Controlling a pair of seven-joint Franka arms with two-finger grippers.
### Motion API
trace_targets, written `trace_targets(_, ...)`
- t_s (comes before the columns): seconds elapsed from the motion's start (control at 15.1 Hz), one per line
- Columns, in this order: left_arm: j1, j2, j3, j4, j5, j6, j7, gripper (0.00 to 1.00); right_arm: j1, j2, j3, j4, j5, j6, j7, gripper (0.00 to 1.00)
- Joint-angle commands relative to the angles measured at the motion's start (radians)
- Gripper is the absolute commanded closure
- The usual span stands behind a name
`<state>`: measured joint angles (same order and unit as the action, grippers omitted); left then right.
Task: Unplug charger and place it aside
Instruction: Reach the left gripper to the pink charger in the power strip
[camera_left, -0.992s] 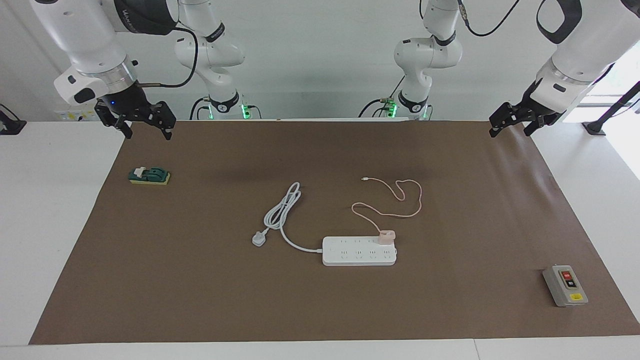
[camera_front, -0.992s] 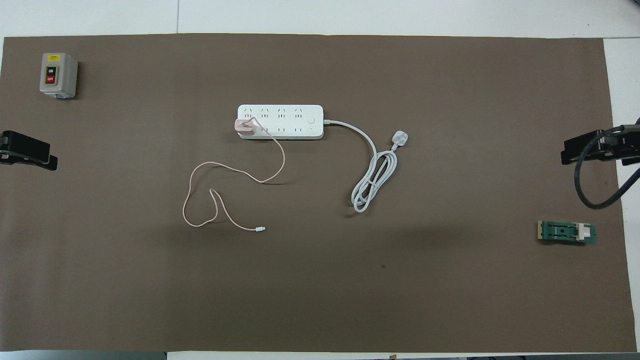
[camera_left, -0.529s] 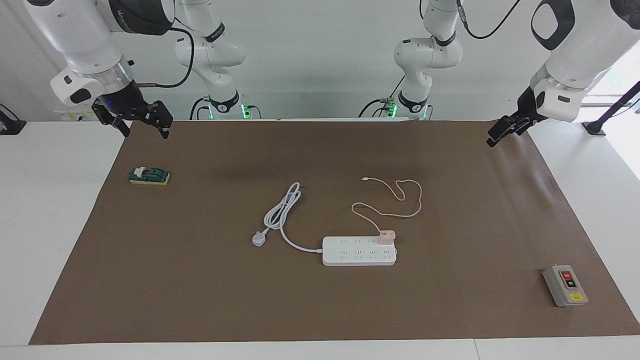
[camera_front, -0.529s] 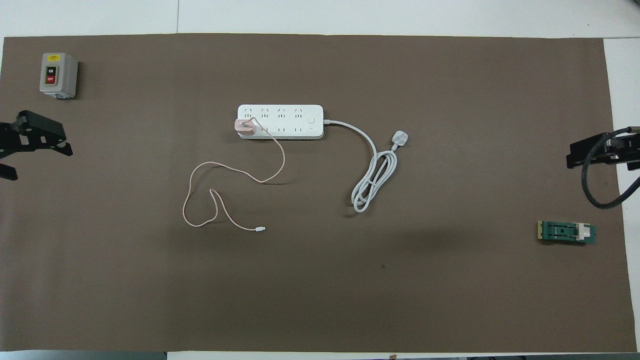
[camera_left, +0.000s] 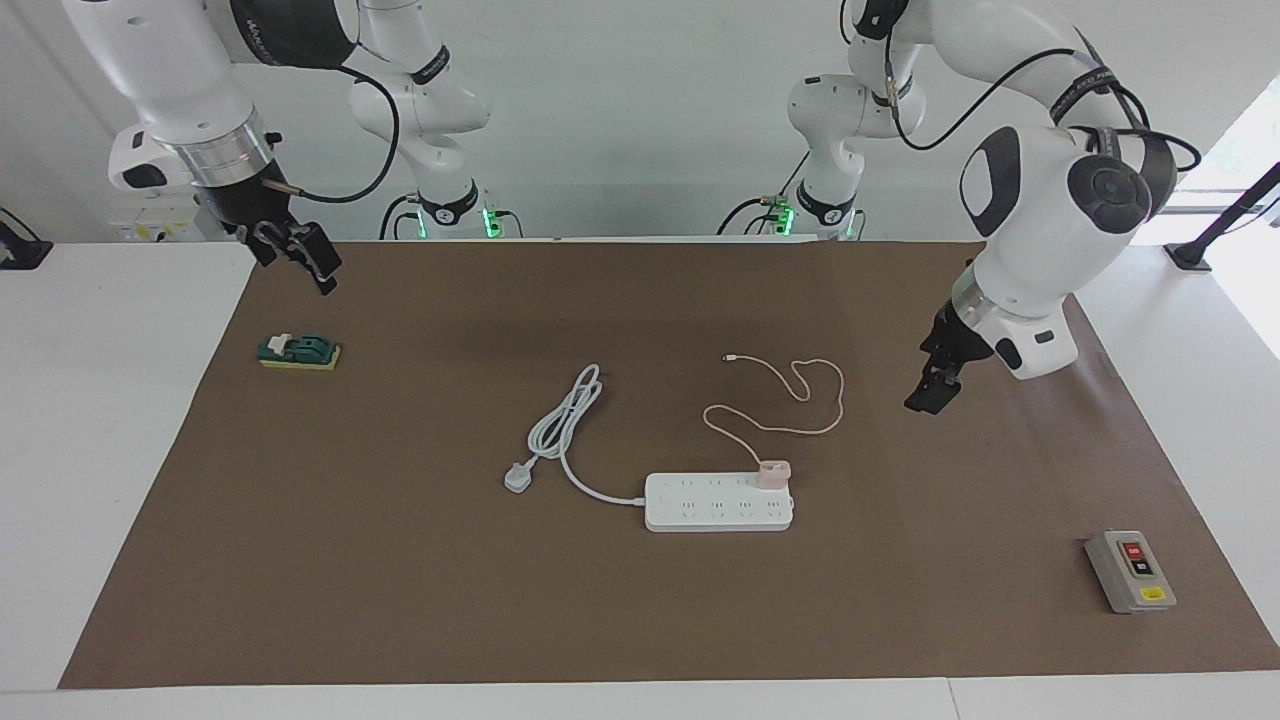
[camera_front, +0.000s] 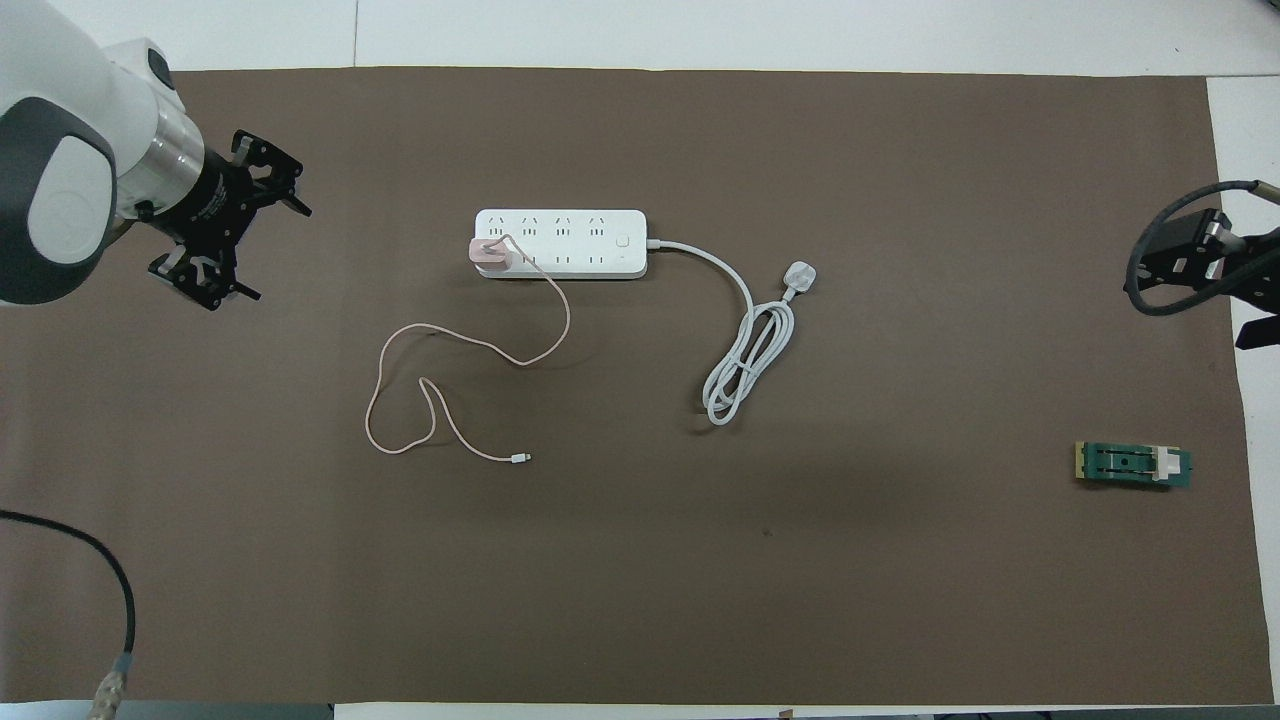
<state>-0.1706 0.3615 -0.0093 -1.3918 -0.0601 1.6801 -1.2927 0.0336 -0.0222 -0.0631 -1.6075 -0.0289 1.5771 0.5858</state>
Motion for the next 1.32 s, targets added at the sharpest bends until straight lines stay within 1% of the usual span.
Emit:
trace_targets(0.0,-0.061,0.106,0.020,0.089,-0.015,0.044,-0.179,0.00,-0.012,-0.019,0.003,-0.026,0.003,0.011,0.166,0.00)
trace_targets(0.07,-0.082,0.141,0.020,0.109,-0.012,0.064,-0.242,0.00,-0.015,-0.021,0.003,-0.031,0.003,0.009,0.224,0.00)
trace_targets(0.13,-0.124,0.170,0.019,0.114,-0.009,0.102,-0.346,0.00,-0.018,-0.022,0.002,-0.034,0.003,0.009,0.376,0.00)
trace_targets(0.2,-0.150,0.175,0.019,0.096,-0.009,0.165,-0.428,0.00,-0.018,-0.021,0.002,-0.034,0.003,0.012,0.545,0.00)
trace_targets(0.33,-0.170,0.174,0.019,0.047,-0.007,0.231,-0.490,0.00,-0.020,-0.021,0.000,-0.035,0.001,0.011,0.679,0.00)
trace_targets(0.4,-0.176,0.166,0.019,0.012,-0.006,0.268,-0.511,0.00,-0.021,-0.024,-0.004,-0.043,0.001,0.011,0.709,0.00)
trace_targets(0.53,-0.197,0.134,0.019,-0.094,-0.006,0.355,-0.525,0.00,-0.023,-0.032,-0.006,-0.051,0.003,0.011,0.710,0.00)
trace_targets(0.6,-0.208,0.126,0.020,-0.133,-0.006,0.381,-0.527,0.00,-0.023,-0.032,-0.006,-0.051,0.009,0.009,0.738,0.00)
trace_targets(0.66,-0.211,0.117,0.020,-0.160,-0.006,0.406,-0.528,0.00,-0.021,-0.033,-0.006,-0.051,0.012,0.004,0.806,0.00)
trace_targets(0.79,-0.219,0.119,0.020,-0.170,-0.006,0.417,-0.554,0.00,-0.008,-0.035,-0.001,-0.051,0.010,-0.025,0.850,0.00)
trace_targets(0.86,-0.231,0.123,0.020,-0.168,-0.006,0.415,-0.563,0.00,0.002,-0.038,0.003,-0.058,0.017,-0.008,0.852,0.00)
trace_targets(0.93,-0.234,0.123,0.020,-0.168,-0.004,0.412,-0.565,0.00,0.020,-0.036,0.003,-0.071,0.055,0.067,0.847,0.00)
trace_targets(0.99,-0.236,0.123,0.020,-0.168,0.003,0.412,-0.565,0.00,0.025,-0.038,0.002,-0.089,0.091,0.116,0.847,0.00)
trace_targets(1.12,-0.236,0.123,0.020,-0.168,0.005,0.411,-0.565,0.00,0.025,-0.030,0.002,-0.106,0.150,0.138,0.847,0.00)
trace_targets(1.26,-0.244,0.123,0.020,-0.170,0.005,0.414,-0.565,0.00,0.026,0.002,0.003,-0.106,0.219,0.158,0.838,0.00)
